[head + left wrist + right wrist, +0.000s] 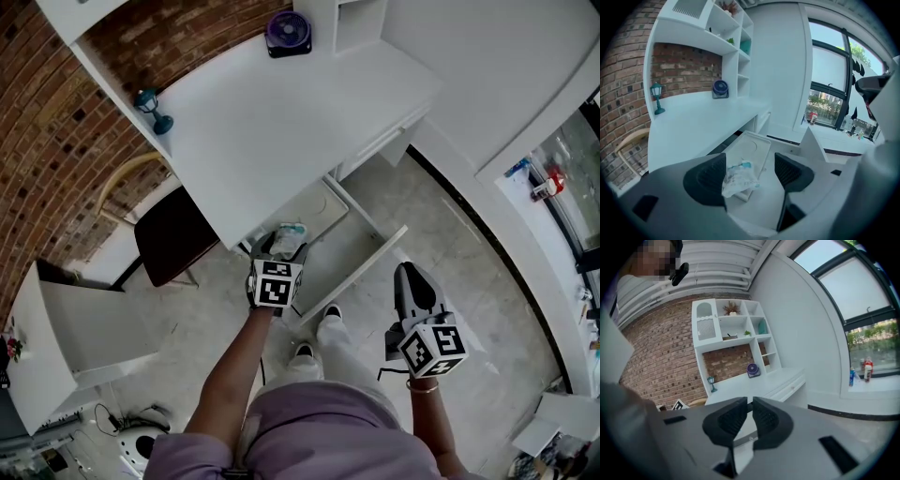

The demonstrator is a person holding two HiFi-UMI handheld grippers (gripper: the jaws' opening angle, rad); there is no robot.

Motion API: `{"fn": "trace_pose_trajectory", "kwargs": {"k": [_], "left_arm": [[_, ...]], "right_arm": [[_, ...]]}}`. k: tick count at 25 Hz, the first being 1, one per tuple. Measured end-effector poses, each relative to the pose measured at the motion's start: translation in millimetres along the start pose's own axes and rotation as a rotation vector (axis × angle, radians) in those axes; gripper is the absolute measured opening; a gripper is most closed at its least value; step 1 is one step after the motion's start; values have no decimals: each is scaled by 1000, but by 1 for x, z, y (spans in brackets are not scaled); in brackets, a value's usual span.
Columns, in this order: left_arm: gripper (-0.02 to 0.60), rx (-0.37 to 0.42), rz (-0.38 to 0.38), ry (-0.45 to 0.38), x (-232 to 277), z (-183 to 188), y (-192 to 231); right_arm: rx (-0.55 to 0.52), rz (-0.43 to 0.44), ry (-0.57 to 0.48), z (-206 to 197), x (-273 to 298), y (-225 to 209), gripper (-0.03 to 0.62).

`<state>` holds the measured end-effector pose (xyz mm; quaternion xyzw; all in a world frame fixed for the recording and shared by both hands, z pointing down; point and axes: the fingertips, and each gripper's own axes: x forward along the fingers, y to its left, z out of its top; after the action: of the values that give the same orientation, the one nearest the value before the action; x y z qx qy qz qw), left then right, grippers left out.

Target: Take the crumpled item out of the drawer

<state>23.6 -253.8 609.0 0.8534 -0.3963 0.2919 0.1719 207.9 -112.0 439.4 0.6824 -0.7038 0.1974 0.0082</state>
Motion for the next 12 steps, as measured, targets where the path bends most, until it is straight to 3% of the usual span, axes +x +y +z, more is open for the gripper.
{"fn": "trace_pose_trajectory", "kwargs": {"k": [12], "left_arm": [[324, -15, 38, 166, 58, -37, 13]], "right_arm": [[31, 0, 47, -4, 24, -23, 35]]}}
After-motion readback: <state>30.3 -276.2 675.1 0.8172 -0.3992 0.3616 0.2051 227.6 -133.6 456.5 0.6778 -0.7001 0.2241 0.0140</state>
